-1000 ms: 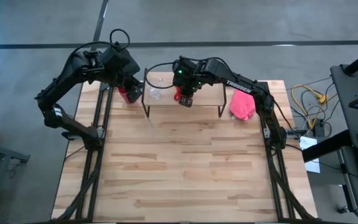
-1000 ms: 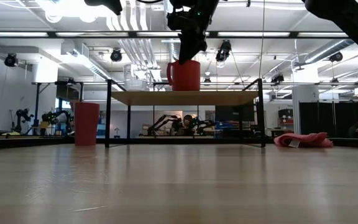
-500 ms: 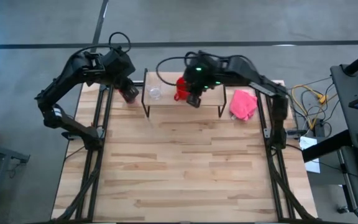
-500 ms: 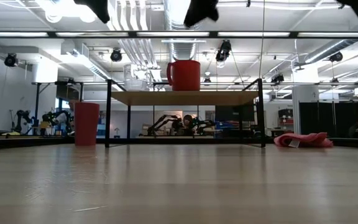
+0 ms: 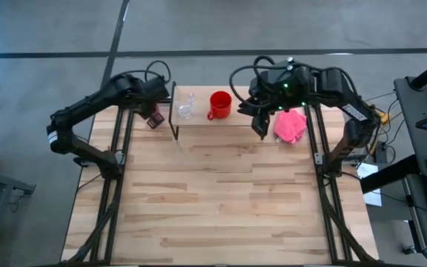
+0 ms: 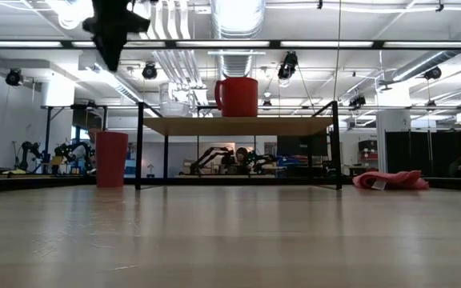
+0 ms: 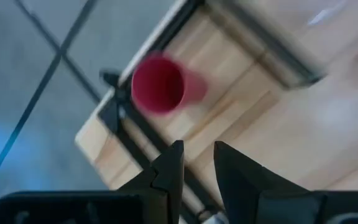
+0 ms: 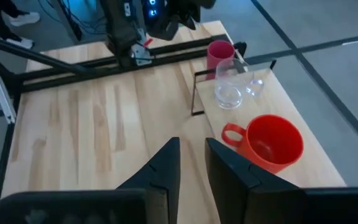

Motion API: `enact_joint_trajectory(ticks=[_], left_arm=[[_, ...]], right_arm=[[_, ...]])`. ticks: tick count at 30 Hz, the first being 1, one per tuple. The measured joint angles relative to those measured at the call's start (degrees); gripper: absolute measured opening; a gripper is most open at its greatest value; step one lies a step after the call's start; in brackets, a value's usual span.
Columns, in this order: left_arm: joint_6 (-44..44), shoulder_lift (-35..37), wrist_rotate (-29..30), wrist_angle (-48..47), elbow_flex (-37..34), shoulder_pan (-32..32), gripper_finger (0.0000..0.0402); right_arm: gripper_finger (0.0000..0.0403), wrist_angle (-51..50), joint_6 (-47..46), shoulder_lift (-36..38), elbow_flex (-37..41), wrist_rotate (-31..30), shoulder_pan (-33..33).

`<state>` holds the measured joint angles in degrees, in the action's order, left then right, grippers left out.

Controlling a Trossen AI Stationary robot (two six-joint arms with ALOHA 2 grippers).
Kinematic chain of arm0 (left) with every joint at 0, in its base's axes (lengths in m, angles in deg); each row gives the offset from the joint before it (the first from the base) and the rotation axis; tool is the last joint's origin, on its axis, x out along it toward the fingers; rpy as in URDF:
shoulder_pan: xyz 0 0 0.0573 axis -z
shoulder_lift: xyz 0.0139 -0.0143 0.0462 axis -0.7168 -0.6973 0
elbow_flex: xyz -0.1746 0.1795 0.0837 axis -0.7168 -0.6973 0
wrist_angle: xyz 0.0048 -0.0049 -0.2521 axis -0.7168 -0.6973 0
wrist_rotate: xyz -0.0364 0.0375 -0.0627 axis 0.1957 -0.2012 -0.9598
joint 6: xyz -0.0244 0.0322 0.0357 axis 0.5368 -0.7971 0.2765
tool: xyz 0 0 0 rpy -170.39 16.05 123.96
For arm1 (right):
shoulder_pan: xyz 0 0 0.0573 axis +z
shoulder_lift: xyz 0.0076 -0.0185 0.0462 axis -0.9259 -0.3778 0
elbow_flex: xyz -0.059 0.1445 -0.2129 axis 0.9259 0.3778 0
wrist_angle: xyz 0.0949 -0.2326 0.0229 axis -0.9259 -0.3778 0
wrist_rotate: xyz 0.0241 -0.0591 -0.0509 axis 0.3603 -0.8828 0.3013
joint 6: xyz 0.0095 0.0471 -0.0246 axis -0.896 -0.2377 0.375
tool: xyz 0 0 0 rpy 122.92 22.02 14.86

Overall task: Stack small to large cups/mugs on shelf
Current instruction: Move the pink cup to the center of the table

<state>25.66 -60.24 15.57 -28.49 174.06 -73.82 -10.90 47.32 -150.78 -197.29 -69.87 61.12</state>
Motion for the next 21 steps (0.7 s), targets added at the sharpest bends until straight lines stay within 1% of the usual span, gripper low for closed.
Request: enact_joint_trajectory(ticks=[4,6,8,11,16,18,21], left_arm=[[-0.1,0.0,0.6,1.3,-6.9,-3.2,0.0075],[-1.1,0.1,1.6,4.6,-9.7,-4.8,0.0075],[-4.1,0.6,1.6,8.9,-12.0,-6.5,0.0075],[-9.1,0.9,-1.2,14.2,-14.2,-9.4,0.0075],[-14.0,0.9,-2.9,16.5,-15.2,-14.6,0.0075],[-16.4,0.9,-7.0,18.6,-15.2,-17.1,0.0075],[-20.1,0.9,-16.0,21.6,-15.3,-20.6,0.0075]], right_arm=[[0.007,0.0,-1.7,0.0,0.1,0.0,0.9],[0.0071,-0.3,-2.1,-0.4,0.1,0.0,1.2],[0.007,-1.1,-2.0,-1.0,0.1,0.0,1.5],[0.0066,-3.3,-2.0,-2.2,0.1,0.0,1.6],[0.0064,-8.9,-3.4,-3.5,0.1,0.0,2.1],[0.0063,-11.1,-4.1,-4.3,0.1,0.0,2.1],[0.0063,-12.7,-4.5,-5.4,0.1,0.0,2.2]])
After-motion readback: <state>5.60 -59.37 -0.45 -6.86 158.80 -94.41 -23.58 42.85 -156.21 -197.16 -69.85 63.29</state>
